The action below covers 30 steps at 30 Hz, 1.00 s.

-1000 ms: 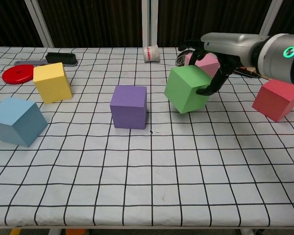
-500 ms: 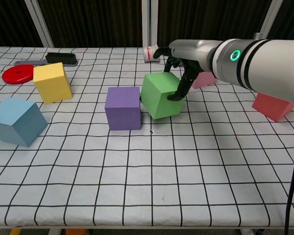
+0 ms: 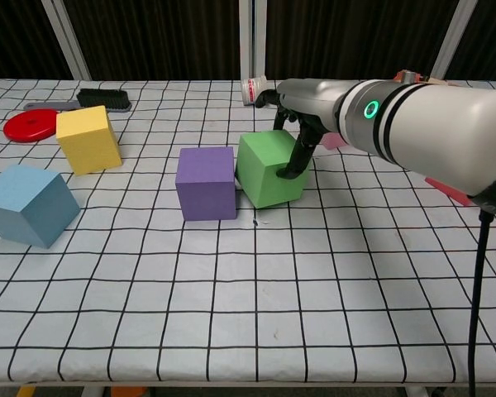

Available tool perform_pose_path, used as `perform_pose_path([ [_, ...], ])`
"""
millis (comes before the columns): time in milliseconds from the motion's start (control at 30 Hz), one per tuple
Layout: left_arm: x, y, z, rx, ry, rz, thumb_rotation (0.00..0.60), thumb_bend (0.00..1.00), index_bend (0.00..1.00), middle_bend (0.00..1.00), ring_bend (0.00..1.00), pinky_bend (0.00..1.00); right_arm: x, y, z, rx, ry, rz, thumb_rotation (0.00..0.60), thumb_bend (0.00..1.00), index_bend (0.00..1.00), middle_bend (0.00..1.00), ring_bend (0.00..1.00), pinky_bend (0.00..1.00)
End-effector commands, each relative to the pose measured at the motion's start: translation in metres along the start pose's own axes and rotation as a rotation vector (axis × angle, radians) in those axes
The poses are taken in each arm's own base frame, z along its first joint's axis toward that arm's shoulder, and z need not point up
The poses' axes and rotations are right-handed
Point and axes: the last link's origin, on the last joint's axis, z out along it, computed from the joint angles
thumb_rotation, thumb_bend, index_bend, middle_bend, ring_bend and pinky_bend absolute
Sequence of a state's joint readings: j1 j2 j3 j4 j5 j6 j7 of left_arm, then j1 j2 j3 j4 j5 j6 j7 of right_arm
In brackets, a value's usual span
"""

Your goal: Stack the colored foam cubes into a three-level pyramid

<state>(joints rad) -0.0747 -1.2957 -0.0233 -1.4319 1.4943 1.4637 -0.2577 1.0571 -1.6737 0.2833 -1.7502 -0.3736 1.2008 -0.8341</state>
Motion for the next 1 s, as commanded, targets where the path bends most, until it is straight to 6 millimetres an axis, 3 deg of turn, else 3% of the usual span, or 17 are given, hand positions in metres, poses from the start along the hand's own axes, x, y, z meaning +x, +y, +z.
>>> perform_pose_path([
  [33, 0.0, 0.0, 0.0, -0.002, 0.0, -0.001, 0.6, 0.03, 0.15, 0.1, 0.06, 0.22, 0.003, -0.009, -0.001, -0.009, 0.005, 0.005, 0.6, 0.21, 0.0, 0.6, 0.13, 0.0],
  [333, -0.002, -0.001, 0.0, -0.007, -0.007, -0.007, 0.6, 0.03, 0.15, 0.1, 0.06, 0.22, -0.002, -0.018, 0.0, -0.04, -0.001, -0.031, 0.6, 0.21, 0.0, 0.57, 0.13, 0.0],
  [433, -0.001, -0.002, 0.0, -0.004, -0.007, -0.008, 0.6, 0.03, 0.15, 0.1, 0.06, 0.22, -0.003, -0.019, 0.002, -0.041, -0.006, -0.03, 0.6, 0.19, 0.0, 0.42, 0.11, 0.0],
  [500, -0.001, -0.003, 0.0, -0.002, -0.007, -0.009, 0.6, 0.03, 0.15, 0.1, 0.06, 0.22, -0.004, -0.019, 0.003, -0.039, -0.014, -0.024, 0.6, 0.16, 0.0, 0.28, 0.04, 0.0],
  [633, -0.002, -0.003, 0.0, 0.0, -0.01, -0.01, 0.6, 0.03, 0.15, 0.1, 0.06, 0.22, -0.004, -0.02, 0.004, -0.038, -0.034, -0.015, 0.6, 0.1, 0.0, 0.11, 0.0, 0.0],
  [800, -0.002, -0.003, 0.0, -0.001, -0.01, -0.008, 0.6, 0.03, 0.15, 0.1, 0.06, 0.22, 0.0, -0.019, 0.002, -0.03, -0.047, 0.026, 0.6, 0.06, 0.0, 0.01, 0.0, 0.0],
  [1000, 0.0, -0.003, -0.001, 0.0, -0.003, -0.006, 0.6, 0.03, 0.15, 0.1, 0.06, 0.22, 0.026, -0.007, -0.007, 0.039, -0.011, 0.119, 0.6, 0.06, 0.0, 0.02, 0.0, 0.0],
])
